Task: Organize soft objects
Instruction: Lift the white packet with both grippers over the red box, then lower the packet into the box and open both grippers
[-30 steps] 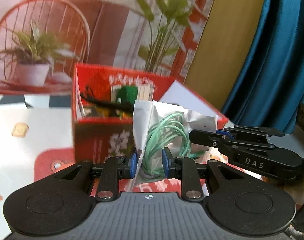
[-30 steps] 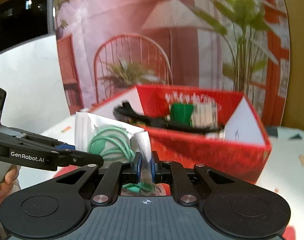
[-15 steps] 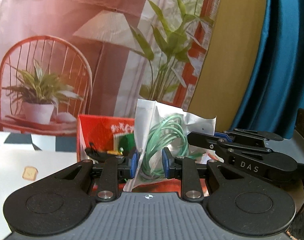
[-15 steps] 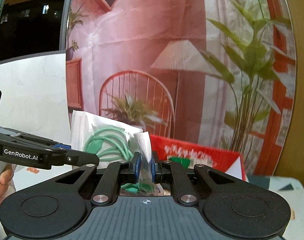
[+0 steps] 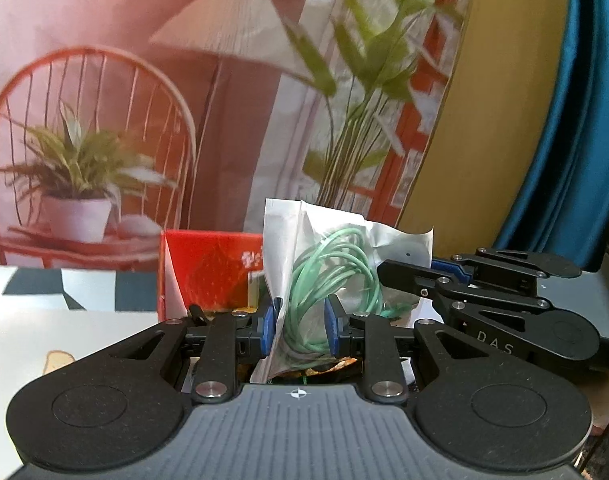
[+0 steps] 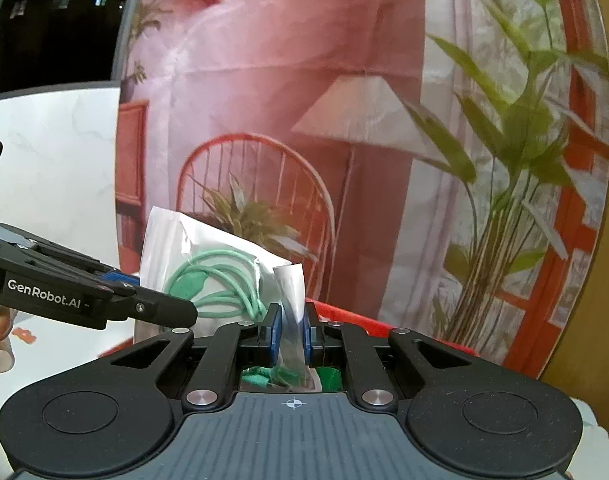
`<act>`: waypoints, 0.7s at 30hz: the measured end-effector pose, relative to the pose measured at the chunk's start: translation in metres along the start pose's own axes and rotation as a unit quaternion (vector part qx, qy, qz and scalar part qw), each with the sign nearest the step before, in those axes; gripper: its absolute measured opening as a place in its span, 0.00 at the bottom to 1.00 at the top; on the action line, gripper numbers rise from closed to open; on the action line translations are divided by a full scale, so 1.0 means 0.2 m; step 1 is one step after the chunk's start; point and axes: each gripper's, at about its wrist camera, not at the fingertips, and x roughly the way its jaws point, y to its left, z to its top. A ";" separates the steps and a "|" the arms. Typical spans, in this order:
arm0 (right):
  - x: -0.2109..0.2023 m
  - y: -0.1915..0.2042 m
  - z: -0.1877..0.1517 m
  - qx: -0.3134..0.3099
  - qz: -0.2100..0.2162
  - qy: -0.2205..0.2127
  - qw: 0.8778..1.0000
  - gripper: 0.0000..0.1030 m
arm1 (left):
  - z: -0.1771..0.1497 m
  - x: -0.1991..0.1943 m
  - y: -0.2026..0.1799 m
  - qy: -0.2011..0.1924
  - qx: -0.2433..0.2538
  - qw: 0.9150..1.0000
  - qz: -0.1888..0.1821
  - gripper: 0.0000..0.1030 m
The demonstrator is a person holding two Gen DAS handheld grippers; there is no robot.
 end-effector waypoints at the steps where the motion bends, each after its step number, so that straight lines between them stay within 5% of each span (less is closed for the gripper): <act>1: 0.02 -0.01 0.00 0.004 -0.001 0.008 1.000 0.10 | 0.00 0.03 0.00 0.007 -0.001 1.000 0.000 0.26; 9: 0.21 -0.10 -0.11 0.052 0.004 0.100 0.994 0.12 | -0.08 0.20 0.04 0.078 -0.016 0.997 0.005 0.26; 21: 0.30 -0.12 -0.21 0.106 0.005 0.163 0.981 0.14 | -0.14 0.24 0.05 0.098 -0.013 0.995 0.007 0.26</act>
